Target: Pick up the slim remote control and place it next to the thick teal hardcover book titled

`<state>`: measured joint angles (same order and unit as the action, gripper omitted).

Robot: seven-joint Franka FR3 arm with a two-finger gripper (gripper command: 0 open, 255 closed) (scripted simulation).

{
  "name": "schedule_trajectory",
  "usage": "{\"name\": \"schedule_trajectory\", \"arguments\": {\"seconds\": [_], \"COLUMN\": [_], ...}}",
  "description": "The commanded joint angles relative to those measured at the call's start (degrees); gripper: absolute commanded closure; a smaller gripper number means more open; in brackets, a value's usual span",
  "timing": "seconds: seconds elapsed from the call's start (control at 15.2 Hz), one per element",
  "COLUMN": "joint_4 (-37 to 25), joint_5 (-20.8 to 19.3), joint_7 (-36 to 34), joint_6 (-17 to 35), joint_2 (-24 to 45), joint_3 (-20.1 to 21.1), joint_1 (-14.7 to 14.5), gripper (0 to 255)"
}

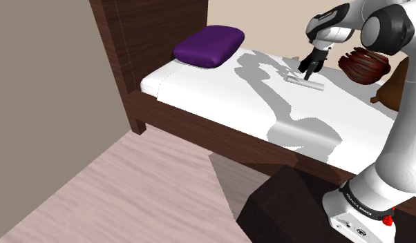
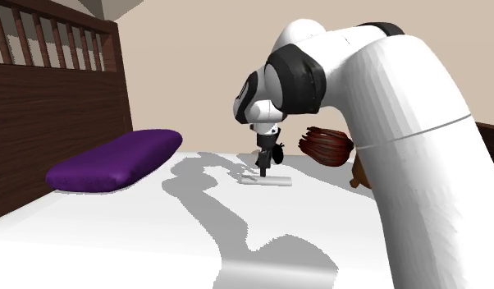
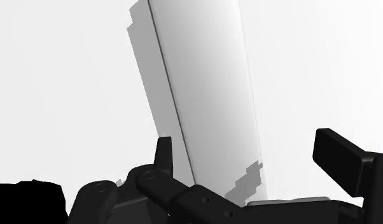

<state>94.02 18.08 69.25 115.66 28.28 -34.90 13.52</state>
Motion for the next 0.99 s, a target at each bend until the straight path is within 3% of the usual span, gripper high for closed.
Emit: {"name": "schedule_trajectory", "arguments": {"seconds": [0.0,0.4,0.92], "joint_4": [-2.0,0.1,0.0], "joint_5": [0.9,2.3,2.3], "joint_7": [0.9,1.8,1.8], "joint_6": [-0.2,3.7,3.7], "joint_2": [2.1,4.2,4.2], "joint_3": [0.6,1.5,1.5], "joint_1": [1.2,1.6,1.5], "gripper": [0,0,0]}}
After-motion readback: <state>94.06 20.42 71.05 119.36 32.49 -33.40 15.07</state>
